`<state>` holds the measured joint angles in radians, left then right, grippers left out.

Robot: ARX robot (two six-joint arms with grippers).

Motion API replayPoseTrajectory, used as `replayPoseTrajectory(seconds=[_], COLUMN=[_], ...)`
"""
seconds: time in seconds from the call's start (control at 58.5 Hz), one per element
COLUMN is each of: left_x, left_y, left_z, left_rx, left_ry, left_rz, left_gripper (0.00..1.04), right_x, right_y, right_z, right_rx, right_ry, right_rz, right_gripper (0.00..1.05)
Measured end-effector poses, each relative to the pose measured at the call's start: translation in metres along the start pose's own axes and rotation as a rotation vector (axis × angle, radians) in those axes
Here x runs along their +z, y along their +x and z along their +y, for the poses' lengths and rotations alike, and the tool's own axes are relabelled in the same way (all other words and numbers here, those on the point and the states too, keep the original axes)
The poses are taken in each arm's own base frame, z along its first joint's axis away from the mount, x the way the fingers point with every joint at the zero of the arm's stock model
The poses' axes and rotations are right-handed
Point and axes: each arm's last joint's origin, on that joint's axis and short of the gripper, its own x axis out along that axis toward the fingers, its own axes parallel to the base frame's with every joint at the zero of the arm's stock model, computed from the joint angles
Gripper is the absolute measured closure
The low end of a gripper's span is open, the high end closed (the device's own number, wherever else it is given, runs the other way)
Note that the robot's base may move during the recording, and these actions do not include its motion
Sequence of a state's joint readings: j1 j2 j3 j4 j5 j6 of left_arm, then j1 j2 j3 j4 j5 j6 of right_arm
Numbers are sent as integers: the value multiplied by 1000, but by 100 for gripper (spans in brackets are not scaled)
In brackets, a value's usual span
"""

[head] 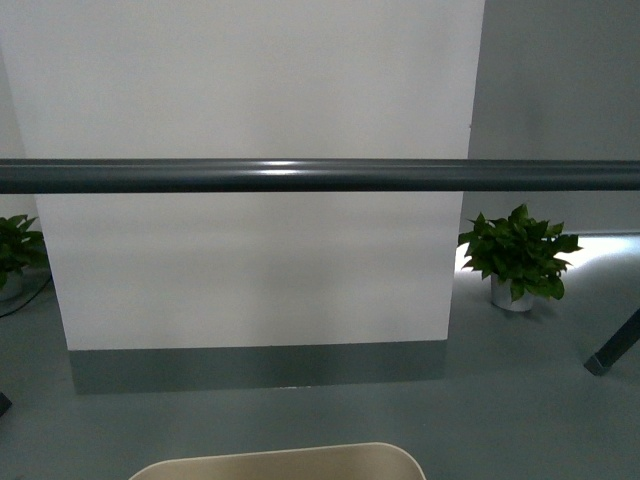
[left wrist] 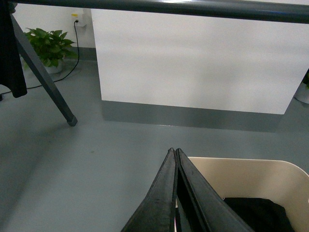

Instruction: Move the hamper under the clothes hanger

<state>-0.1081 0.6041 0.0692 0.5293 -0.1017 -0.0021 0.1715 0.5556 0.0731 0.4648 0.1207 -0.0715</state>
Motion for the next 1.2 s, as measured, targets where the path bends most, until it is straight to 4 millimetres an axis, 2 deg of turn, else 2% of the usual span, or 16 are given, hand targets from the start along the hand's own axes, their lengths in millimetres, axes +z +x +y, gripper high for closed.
replayPoseTrajectory(seconds=[0.12,0.188,0.53,0.632,0.683,0.752,1.196], left_x=[-3,-3,-3,-3,-3,-3,-3], left_y=[-5,-7,-7,-7,-7,-7,-7], left_z=[8,12,12,12,12,12,12], left_rx=[-16,11,4,4,4,4,4], left_ry=[0,-1,-1,0,-1,-1,-1], left_rz=[2,-4,-7,-7,-7,-7,-7], left_gripper=[101,90,19,5,7,7,7], right_x=[-4,-6,-6,-6,-6,-6,-6], right_y=[-5,-7,-8,-8,-8,-8,-8], right_z=[-4,-5,-6,-6,-6,-6,-6], right_rx=[1,0,-4,-4,-4,-4,-4], right_ry=[-6,-11,-14,-14,-13,-14,-14], right_rz=[0,0,-5,-5,-5,-5,-5], right_gripper=[103,101,30,14,6,9,8])
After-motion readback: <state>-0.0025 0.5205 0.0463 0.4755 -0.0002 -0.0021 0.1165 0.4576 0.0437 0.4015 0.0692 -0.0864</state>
